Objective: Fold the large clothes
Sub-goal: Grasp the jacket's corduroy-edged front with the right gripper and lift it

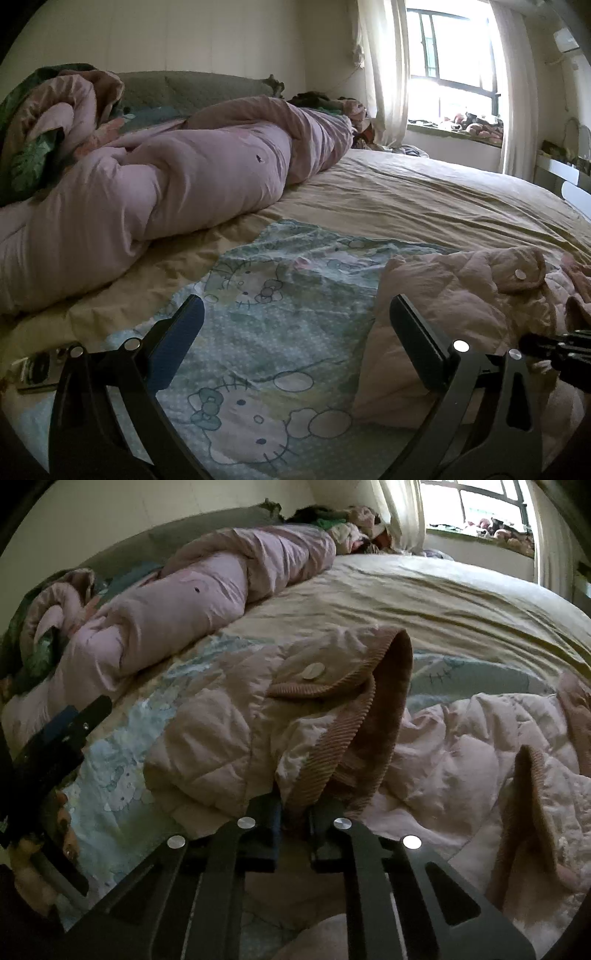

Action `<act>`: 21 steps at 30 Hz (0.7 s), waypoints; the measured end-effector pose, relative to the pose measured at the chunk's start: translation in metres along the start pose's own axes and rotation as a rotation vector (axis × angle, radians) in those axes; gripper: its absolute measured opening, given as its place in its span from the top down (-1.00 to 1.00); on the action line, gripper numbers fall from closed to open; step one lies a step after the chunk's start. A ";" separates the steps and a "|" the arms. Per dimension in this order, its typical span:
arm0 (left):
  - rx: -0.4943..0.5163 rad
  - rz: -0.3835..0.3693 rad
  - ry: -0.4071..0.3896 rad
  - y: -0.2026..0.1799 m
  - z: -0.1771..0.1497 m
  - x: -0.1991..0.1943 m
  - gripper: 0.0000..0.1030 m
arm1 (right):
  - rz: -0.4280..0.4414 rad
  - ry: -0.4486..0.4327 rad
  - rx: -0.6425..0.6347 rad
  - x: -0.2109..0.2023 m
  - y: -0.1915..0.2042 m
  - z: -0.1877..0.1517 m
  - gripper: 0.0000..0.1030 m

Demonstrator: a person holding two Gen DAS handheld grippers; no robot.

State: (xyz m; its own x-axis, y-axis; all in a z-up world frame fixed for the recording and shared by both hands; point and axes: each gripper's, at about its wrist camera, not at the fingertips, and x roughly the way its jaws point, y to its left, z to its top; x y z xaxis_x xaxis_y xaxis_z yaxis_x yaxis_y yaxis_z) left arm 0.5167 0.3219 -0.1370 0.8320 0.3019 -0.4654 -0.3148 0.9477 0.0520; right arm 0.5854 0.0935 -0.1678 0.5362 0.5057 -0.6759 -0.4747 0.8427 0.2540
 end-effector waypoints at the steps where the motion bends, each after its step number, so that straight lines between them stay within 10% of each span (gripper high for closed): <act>1: 0.001 -0.002 0.001 0.000 0.000 0.000 -0.83 | -0.001 -0.012 0.009 -0.004 -0.002 0.000 0.82; 11: 0.030 -0.098 -0.020 -0.056 0.016 -0.029 -0.83 | -0.101 -0.128 0.004 -0.101 -0.045 -0.017 0.83; 21: 0.118 -0.304 -0.019 -0.192 0.005 -0.073 -0.83 | -0.265 -0.142 0.006 -0.194 -0.130 -0.058 0.82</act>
State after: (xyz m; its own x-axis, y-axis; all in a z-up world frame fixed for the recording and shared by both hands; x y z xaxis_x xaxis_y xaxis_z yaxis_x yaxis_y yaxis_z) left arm 0.5189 0.1180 -0.1087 0.8883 0.0044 -0.4592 0.0033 0.9999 0.0160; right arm 0.5031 -0.1251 -0.1100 0.7330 0.2885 -0.6160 -0.3017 0.9495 0.0857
